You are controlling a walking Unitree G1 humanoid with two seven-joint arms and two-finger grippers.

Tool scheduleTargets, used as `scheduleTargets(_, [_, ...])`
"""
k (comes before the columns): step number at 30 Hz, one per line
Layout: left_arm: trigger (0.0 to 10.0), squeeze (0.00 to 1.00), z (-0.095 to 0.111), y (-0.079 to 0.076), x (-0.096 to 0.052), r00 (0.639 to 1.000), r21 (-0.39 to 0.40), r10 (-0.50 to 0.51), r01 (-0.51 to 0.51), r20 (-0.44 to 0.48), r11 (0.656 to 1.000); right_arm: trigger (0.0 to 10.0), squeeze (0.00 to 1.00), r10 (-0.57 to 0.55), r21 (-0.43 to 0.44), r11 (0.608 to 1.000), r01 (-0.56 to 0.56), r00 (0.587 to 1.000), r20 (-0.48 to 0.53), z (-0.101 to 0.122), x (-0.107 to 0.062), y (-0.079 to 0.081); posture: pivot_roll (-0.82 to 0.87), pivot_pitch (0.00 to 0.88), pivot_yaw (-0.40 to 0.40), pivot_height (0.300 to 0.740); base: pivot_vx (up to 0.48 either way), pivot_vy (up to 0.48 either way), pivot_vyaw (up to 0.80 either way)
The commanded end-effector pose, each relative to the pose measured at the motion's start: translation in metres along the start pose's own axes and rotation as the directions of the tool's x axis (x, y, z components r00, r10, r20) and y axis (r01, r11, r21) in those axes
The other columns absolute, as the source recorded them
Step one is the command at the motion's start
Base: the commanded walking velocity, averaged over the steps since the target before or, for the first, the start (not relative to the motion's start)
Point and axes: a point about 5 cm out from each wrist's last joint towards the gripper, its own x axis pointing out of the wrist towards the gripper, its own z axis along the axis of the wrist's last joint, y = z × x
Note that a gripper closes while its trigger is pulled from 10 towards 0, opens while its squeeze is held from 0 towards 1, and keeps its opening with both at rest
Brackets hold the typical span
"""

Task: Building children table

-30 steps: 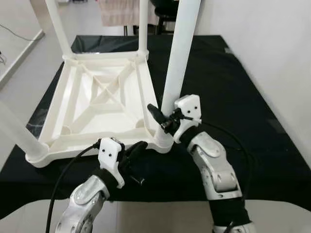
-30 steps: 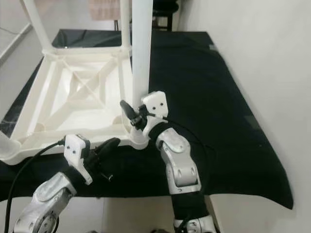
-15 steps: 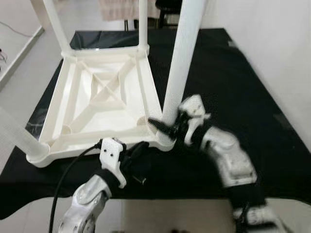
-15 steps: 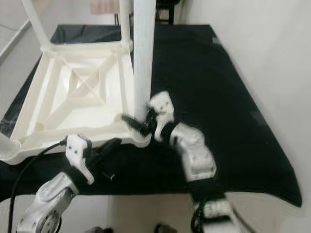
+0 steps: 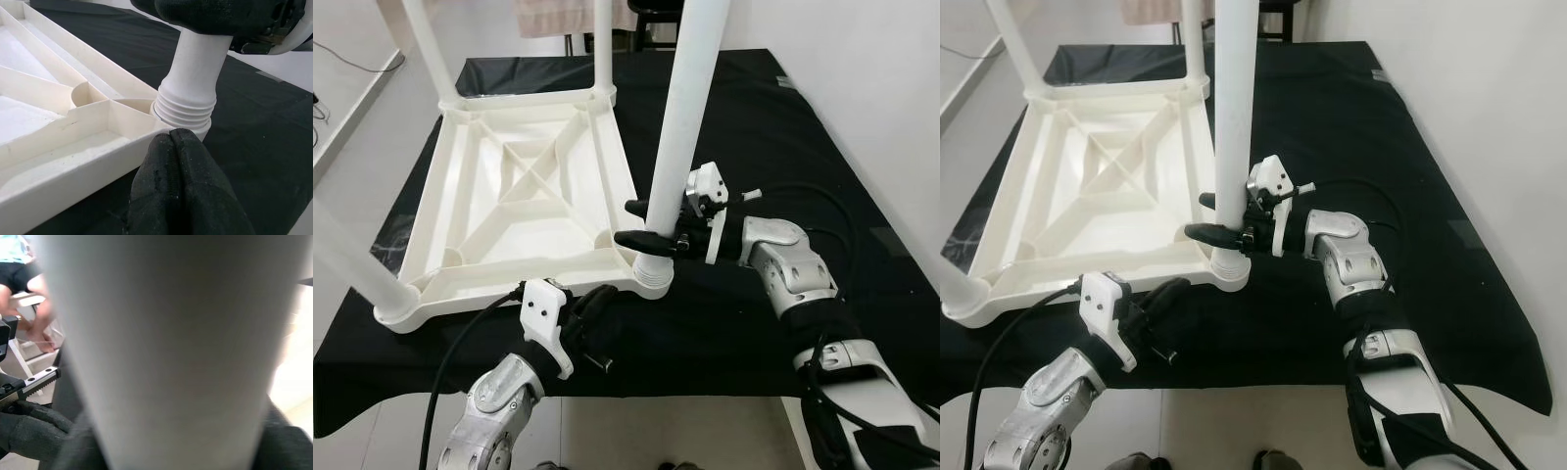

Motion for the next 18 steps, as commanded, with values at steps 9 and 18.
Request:
scheduleTargets(9, [10.0, 0.0, -0.003, -0.002, -0.007, 0.999, 0.072, 0.03, -0.028, -0.034, 0.997, 0.0, 0.0, -0.144, 0.002, 0.989, 0.145, 0.982, -0.121, -0.044, -0.035, 0.012, 0.04, 0.142, -0.029, 0.74, 0.0, 0.0, 0.0])
scheduleTargets(18, [10.0, 0.0, -0.001, -0.001, -0.013, 0.997, 0.174, 0.049, -0.038, -0.063, 0.984, 0.0, 0.0, -0.654, 0.048, 0.702, 0.71, 0.67, -0.351, -0.088, -0.026, 0.064, 0.02, 0.147, 0.02, 0.74, 0.0, 0.0, 0.0])
